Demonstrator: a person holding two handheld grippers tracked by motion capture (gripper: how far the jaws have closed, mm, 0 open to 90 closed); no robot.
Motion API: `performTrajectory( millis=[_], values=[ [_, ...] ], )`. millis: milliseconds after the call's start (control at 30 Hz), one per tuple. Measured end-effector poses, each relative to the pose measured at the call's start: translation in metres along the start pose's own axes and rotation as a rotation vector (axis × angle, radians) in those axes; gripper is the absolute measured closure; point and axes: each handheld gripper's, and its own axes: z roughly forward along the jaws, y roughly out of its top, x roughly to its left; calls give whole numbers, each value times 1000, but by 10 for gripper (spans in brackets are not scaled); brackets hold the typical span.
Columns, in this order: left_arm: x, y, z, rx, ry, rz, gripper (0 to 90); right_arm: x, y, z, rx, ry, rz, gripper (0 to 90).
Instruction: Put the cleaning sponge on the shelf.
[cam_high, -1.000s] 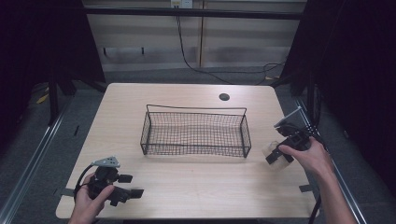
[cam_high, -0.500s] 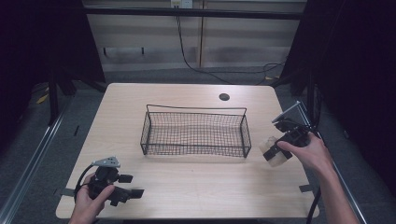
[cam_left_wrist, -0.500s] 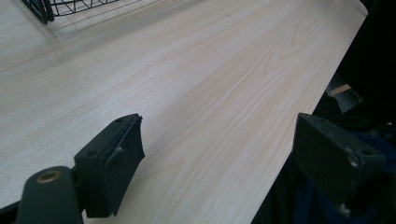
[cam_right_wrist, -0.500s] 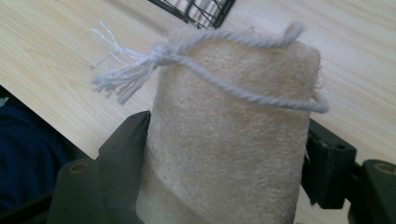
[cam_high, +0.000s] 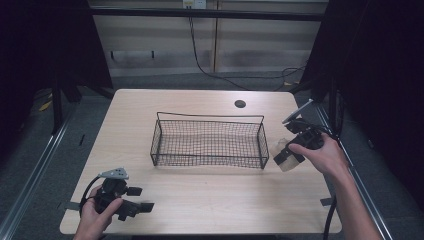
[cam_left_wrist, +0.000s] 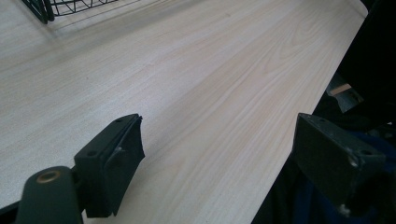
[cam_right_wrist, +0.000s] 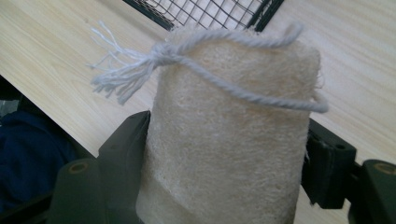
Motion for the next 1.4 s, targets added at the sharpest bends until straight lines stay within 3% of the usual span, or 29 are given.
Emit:
performTrajectory(
  millis=[200,567,1200,1400],
  values=[
    [0,0,0,-1,-4,1,163,10,12,-1,25,-5,-23,270],
    [0,0,-1,0,-6,3,163,26,28,1,23,-13,-62,271],
    [0,0,-1,-2,-5,4,163,37,52,0,18,10,-65,271],
    [0,0,-1,-9,-2,-1,163,41,62,7,10,8,-66,271]
  ],
)
